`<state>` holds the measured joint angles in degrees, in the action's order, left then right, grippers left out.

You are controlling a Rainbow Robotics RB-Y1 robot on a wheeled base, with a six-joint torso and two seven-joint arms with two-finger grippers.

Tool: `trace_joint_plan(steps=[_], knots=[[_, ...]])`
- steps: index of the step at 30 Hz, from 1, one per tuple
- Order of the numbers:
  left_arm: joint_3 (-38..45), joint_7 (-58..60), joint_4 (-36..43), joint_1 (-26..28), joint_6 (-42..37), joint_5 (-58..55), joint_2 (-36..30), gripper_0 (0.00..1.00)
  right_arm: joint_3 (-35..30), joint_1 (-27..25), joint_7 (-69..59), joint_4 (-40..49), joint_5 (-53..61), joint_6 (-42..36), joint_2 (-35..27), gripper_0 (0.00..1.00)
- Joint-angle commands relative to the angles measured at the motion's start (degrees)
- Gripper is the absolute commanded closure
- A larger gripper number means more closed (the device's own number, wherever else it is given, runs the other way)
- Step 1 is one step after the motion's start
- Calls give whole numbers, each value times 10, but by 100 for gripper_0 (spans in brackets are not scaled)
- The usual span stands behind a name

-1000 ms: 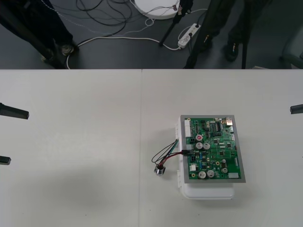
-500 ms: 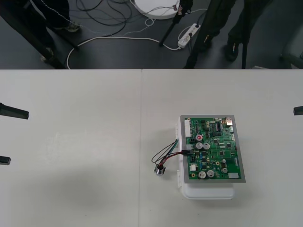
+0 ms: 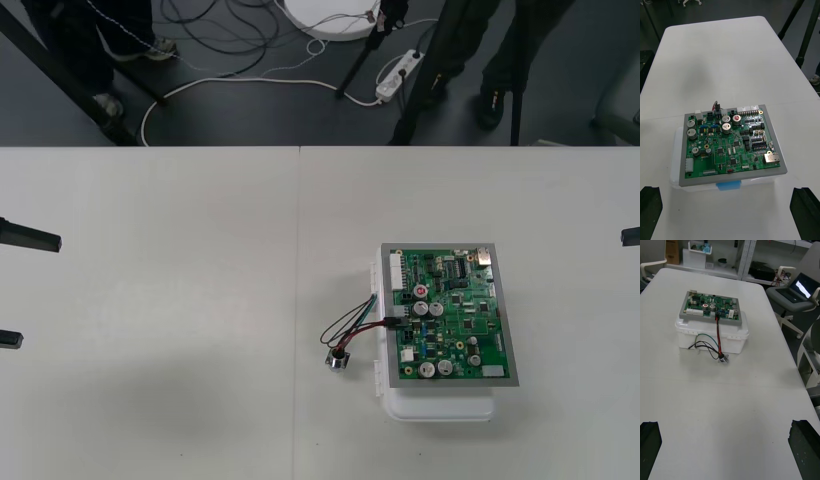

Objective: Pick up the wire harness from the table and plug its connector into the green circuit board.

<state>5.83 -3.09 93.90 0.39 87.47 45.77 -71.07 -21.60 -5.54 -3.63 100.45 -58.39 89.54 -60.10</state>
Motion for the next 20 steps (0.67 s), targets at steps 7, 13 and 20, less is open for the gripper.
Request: trace_joint_plan(steps=[7,13,20], knots=[[21,19,12,15,25,-6,-28,0,-22,-9,-18,1,7,5,-19,0],[21,19,12,15,25,-6,-28,0,-22,-9,-18,1,7,5,-19,0],[21,19,12,15,25,-6,-28,0,-22,-9,-18,1,7,5,-19,0]])
